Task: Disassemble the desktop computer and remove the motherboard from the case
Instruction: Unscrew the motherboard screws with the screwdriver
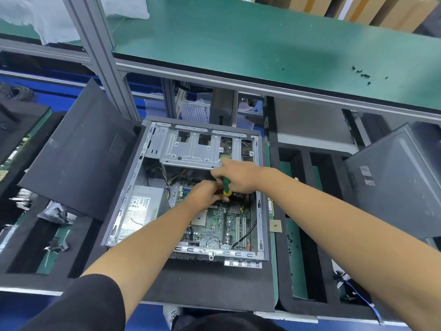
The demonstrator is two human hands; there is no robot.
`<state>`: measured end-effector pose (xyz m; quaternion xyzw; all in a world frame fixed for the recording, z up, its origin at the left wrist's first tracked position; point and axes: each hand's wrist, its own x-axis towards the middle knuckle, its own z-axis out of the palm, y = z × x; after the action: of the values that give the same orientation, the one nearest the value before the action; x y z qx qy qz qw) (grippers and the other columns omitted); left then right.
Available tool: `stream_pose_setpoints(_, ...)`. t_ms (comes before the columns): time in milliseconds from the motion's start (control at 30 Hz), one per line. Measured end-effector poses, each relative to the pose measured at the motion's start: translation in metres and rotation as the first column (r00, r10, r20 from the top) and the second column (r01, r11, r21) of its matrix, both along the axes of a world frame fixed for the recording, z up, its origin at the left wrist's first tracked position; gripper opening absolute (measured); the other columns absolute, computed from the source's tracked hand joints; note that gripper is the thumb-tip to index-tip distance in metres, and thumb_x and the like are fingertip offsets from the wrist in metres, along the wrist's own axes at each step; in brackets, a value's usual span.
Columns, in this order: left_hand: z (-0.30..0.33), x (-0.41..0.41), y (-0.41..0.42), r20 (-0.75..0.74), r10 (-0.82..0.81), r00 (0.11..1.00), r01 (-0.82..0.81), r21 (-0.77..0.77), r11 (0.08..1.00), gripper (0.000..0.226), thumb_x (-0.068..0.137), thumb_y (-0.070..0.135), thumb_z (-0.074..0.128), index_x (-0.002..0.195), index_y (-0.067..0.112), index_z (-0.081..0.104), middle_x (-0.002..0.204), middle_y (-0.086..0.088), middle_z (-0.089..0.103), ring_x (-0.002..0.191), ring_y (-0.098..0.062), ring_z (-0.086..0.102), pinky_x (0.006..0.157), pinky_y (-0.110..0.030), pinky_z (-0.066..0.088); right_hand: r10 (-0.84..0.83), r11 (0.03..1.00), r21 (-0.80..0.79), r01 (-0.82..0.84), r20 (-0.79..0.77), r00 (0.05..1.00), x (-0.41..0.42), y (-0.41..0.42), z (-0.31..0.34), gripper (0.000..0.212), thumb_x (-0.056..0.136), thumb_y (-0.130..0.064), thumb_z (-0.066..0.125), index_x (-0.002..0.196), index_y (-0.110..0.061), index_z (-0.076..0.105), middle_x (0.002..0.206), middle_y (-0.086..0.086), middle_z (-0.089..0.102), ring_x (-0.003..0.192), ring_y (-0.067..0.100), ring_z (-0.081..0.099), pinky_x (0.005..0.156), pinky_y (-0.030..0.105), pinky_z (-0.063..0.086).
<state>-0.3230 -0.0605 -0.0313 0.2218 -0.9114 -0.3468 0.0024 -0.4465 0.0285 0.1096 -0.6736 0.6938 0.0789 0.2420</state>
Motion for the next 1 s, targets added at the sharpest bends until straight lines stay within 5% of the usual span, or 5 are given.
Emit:
stream_pose_setpoints(133, -0.004, -0.001, 0.000, 0.020, 0.022, 1.000, -0.022, 0.037, 0.999, 0.011, 0.091, 0.030, 0.074, 0.100, 0.026, 0.078, 0.099, 0.003, 0.075, 0.088, -0.015, 0.064, 0.055, -0.015, 0.033, -0.001, 1.000, -0.010, 0.002, 0.044, 0.999, -0.001, -0.001, -0.001, 0.026, 0.081, 0.002, 0.053, 0.073, -0.022, 0.053, 0.097, 0.004, 0.039, 0.098, 0.027, 0.042, 0.065, 0.036, 0.036)
stream_pose_setpoints(300, 0.001, -0.002, -0.001, 0.049, -0.048, 0.998, 0.054, -0.132, 0.990, 0.020, 0.091, 0.044, 0.069, 0.109, 0.037, 0.075, 0.108, 0.008, 0.075, 0.105, -0.018, 0.065, 0.075, -0.030, 0.049, 0.028, 1.000, -0.006, -0.028, -0.038, 0.999, -0.007, -0.001, -0.001, 0.044, 0.084, -0.011, 0.065, 0.121, -0.027, 0.048, 0.108, 0.001, 0.040, 0.103, 0.020, 0.038, 0.065, 0.036, 0.039)
stream_pose_setpoints(567, 0.004, -0.003, 0.008, 0.003, -0.032, 0.999, 0.032, -0.247, 0.968, 0.041, 0.082, 0.064, 0.069, 0.074, 0.027, 0.054, 0.056, 0.015, 0.041, 0.066, -0.021, 0.056, 0.058, -0.030, 0.031, 0.016, 0.990, -0.133, -0.037, -0.160, 0.987, -0.007, 0.004, -0.005, 0.023, 0.097, -0.042, 0.053, 0.096, -0.024, 0.039, 0.098, -0.001, 0.044, 0.085, 0.023, 0.049, 0.064, 0.037, 0.040)
stream_pose_setpoints(800, 0.004, -0.003, 0.008, -0.003, -0.036, 0.999, 0.034, -0.267, 0.963, 0.043, 0.083, 0.067, 0.067, 0.075, 0.029, 0.050, 0.055, 0.015, 0.038, 0.062, -0.015, 0.048, 0.053, -0.030, 0.029, -0.040, 0.984, -0.178, -0.022, -0.337, 0.941, -0.005, 0.006, -0.006, 0.026, 0.098, -0.045, 0.046, 0.095, -0.020, 0.039, 0.071, 0.000, 0.047, 0.066, 0.028, 0.049, 0.055, 0.035, 0.032)
stream_pose_setpoints(1000, 0.002, -0.002, 0.006, -0.028, 0.000, 1.000, -0.005, -0.181, 0.983, 0.045, 0.076, 0.064, 0.075, 0.096, 0.025, 0.068, 0.061, 0.016, 0.050, 0.069, -0.017, 0.057, 0.051, -0.027, 0.029, -0.037, 0.993, -0.117, 0.024, -0.103, 0.994, -0.008, 0.006, -0.007, 0.014, 0.094, -0.029, 0.057, 0.096, -0.022, 0.046, 0.090, -0.002, 0.052, 0.079, 0.024, 0.053, 0.056, 0.033, 0.031)
